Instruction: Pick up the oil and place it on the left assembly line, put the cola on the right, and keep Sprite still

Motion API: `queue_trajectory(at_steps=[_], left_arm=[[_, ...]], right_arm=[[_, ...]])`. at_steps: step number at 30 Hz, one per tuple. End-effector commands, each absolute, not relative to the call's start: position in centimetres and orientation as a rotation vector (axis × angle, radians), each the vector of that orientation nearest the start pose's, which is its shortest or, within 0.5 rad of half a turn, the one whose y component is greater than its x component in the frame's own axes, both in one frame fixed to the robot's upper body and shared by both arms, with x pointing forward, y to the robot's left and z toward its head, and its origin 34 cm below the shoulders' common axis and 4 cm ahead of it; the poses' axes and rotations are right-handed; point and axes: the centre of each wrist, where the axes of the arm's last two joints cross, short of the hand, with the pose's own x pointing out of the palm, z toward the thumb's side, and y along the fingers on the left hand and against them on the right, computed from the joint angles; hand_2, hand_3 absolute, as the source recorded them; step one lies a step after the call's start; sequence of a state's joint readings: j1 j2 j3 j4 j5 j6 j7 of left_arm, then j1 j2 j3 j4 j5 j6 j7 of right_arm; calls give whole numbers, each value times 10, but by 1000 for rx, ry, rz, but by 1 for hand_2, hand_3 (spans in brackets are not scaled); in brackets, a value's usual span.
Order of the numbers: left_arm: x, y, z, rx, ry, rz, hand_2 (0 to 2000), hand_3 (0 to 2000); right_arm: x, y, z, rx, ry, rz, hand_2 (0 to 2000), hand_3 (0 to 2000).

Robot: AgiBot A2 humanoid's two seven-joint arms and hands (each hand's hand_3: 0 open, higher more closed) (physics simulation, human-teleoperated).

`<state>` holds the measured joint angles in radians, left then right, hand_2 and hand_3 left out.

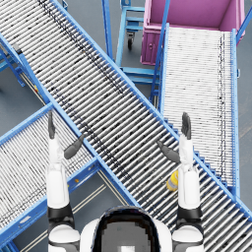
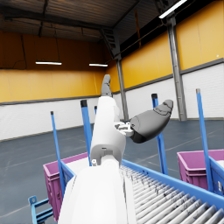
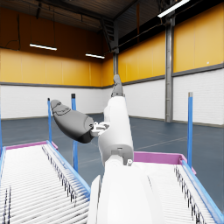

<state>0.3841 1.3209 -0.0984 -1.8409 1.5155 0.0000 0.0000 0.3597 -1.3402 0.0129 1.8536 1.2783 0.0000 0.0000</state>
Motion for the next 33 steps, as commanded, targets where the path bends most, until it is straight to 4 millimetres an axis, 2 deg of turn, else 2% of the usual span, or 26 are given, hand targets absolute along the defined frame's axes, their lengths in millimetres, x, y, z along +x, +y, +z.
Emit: queue_trajectory(at_steps=[1,6,7,18,20,28,33], left_arm=[[258,252,288,689,-371,-1384,0,0],[257,259,289,700,-355,-1344,0,0],[257,255,284,690,-344,-1364,0,0],[255,258,291,709,-364,-1339,0,0],[255,258,286,693,-353,-1345,0,0],[254,258,291,707,-369,-1335,0,0],[255,257,286,691,-360,-1342,0,0]], right_arm=[[256,-223,278,-481,-556,1580,0,0],[255,-228,280,-487,-563,1552,0,0],[255,-228,280,-487,-564,1551,0,0],[253,-229,282,-484,-580,1537,0,0],[254,-231,283,-484,-583,1528,0,0],[255,-231,282,-474,-587,1523,0,0],[256,-232,282,-469,-590,1517,0,0]])
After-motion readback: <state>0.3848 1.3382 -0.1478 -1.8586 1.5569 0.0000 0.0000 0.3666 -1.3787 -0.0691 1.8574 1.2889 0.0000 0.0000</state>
